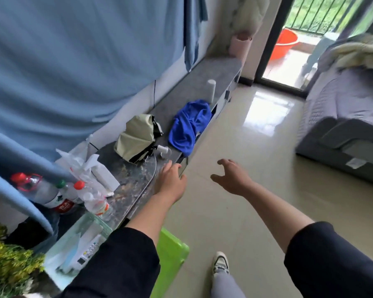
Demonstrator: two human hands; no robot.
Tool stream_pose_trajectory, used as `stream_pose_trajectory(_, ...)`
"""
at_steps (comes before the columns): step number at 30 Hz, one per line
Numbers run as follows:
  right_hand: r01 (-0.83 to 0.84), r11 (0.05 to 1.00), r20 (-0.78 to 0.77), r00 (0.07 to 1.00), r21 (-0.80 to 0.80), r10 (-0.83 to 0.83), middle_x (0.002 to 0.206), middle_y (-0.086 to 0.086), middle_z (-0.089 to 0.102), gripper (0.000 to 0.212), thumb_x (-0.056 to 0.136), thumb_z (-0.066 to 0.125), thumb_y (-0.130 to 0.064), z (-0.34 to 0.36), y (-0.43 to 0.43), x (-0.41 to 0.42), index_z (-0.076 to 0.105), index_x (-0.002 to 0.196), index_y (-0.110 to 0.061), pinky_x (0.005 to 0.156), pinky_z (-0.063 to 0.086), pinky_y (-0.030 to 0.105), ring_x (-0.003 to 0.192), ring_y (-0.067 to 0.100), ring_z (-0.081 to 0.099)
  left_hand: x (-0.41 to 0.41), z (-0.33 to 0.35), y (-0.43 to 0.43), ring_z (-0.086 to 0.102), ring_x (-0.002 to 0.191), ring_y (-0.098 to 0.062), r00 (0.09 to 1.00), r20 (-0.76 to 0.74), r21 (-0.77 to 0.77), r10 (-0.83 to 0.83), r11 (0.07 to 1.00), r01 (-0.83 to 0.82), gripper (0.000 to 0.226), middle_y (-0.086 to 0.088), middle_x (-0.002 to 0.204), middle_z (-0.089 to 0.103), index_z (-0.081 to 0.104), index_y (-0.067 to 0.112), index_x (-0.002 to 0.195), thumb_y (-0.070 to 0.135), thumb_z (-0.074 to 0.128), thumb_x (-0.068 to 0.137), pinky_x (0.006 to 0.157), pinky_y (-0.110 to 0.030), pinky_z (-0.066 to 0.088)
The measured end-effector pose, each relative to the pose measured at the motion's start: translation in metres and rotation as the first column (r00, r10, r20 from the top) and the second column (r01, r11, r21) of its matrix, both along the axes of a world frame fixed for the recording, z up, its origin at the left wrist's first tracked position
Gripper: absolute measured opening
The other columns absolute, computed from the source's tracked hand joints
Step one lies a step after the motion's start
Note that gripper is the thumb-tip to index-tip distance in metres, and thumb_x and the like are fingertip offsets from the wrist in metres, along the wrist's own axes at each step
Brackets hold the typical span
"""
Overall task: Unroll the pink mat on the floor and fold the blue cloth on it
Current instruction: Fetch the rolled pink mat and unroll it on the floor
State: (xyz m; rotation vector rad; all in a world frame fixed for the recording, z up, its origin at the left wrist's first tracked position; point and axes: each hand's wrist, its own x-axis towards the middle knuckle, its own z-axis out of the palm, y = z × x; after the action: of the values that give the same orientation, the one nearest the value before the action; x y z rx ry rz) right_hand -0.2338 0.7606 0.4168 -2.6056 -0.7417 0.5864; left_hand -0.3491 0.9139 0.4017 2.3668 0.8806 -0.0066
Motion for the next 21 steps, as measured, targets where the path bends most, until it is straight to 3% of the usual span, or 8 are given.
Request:
stream_pose_trajectory(8, 0.105, 0.992, 0.065, 0.992, 0.068, -0.11, 0.138, 0.014, 0.049, 0.061, 0.086, 0.063, -0.038, 0.027, -0.035, 0.179, 0.044, 0.138, -0.011, 0.102, 0.036, 0.037, 0.129, 0.031, 0.041, 0.201, 0.038, -0.015, 0.023, 0.144, -0.026, 0.99, 0.063, 0.065, -0.13, 0.99, 0.126, 0.046, -0.014, 0.154, 0.032, 0.047, 0.01, 0.137, 0.02, 0.048, 0.092, 0.115, -0.037, 0.025)
stream_pose_trajectory(15, 0.128, 0.991, 0.095, 0.987, 0.05, -0.132, 0.137, 0.01, 0.05, 0.058, 0.087, 0.06, -0.037, 0.052, -0.064, 0.358, 0.044, 0.137, -0.013, 0.098, 0.038, 0.036, 0.128, 0.028, 0.042, 0.379, 0.064, -0.033, 0.028, 0.14, -0.026, 0.989, 0.071, 0.067, -0.131, 0.99, 0.127, 0.044, -0.012, 0.148, 0.039, 0.048, 0.009, 0.134, 0.019, 0.048, 0.091, 0.112, -0.037, 0.027)
stream_pose_trajectory(21, 0.139, 0.99, 0.085, 0.986, 0.028, -0.141, 0.142, 0.011, 0.046, 0.061, 0.087, 0.059, -0.035, 0.054, -0.06, 0.497, 0.04, 0.14, -0.011, 0.105, 0.037, 0.039, 0.132, 0.029, 0.039, 0.518, 0.073, -0.026, 0.038, 0.13, -0.026, 0.984, 0.056, 0.13, -0.168, 0.979, 0.159, 0.042, -0.009, 0.136, 0.049, 0.051, 0.011, 0.13, 0.019, 0.049, 0.089, 0.107, -0.037, 0.034)
